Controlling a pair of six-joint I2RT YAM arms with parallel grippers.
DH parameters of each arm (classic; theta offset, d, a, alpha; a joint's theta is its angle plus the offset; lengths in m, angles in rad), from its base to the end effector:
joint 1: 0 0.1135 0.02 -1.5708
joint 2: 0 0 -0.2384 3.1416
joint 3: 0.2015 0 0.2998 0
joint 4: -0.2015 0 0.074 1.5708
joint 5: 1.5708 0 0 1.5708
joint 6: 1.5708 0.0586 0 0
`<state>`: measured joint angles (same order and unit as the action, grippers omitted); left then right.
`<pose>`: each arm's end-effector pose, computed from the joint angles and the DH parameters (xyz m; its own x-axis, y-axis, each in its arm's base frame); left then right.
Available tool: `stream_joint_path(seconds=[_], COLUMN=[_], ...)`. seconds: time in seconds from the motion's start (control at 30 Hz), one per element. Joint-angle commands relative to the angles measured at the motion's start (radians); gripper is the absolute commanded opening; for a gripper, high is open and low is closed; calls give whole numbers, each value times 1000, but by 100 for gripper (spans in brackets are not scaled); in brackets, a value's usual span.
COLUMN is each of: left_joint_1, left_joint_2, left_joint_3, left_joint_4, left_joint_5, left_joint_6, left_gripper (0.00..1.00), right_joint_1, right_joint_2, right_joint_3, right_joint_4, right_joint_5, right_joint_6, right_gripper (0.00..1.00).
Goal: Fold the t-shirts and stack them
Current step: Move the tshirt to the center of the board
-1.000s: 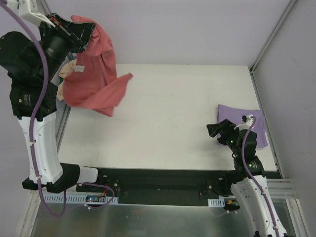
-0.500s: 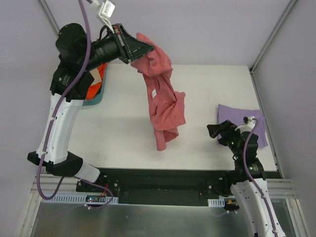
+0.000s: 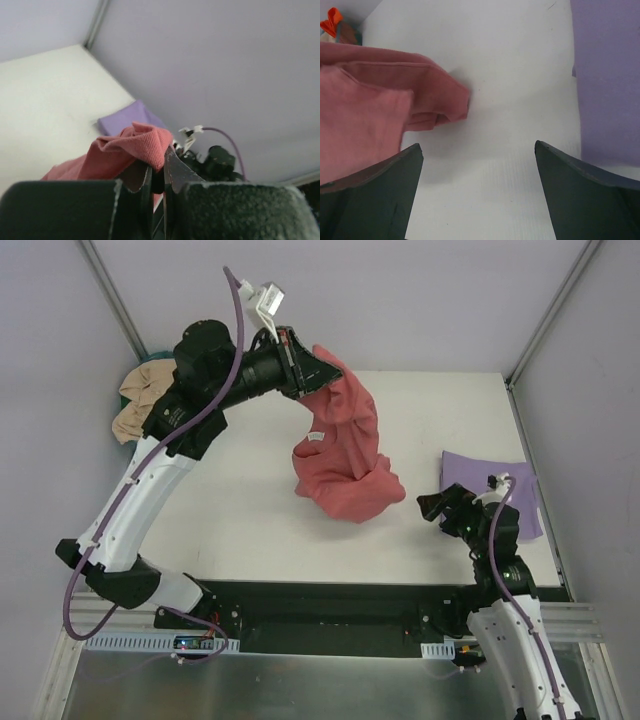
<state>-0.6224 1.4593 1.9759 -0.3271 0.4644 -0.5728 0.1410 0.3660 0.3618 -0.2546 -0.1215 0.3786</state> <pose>0.2637 -0.2215 0.5715 -0.3476 -0.3470 -0.8711 0.8213 0.3354 -0.4614 0.2160 0.0378 0.2238 -0.3299 0.3238 -0.8868 -0.1437 0.9112 0.3861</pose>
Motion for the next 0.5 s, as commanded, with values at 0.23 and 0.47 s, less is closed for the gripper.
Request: stream_joint_path(seconds=[0.23,0.47], left_joint_1=[228,409], left_joint_2=[-145,143], left_joint_3=[-646,-523], left_joint_4=[122,100], left_joint_5=[-543,-414], left_joint_6=[-2,88], left_gripper=[0,41], right_joint_1=[6,81], right_joint_2=[160,243], right_joint_3=[52,77], right_joint_4=[9,43], right_joint_5=[-170,-195], right_joint_6=[-58,-83], right_gripper=[96,98])
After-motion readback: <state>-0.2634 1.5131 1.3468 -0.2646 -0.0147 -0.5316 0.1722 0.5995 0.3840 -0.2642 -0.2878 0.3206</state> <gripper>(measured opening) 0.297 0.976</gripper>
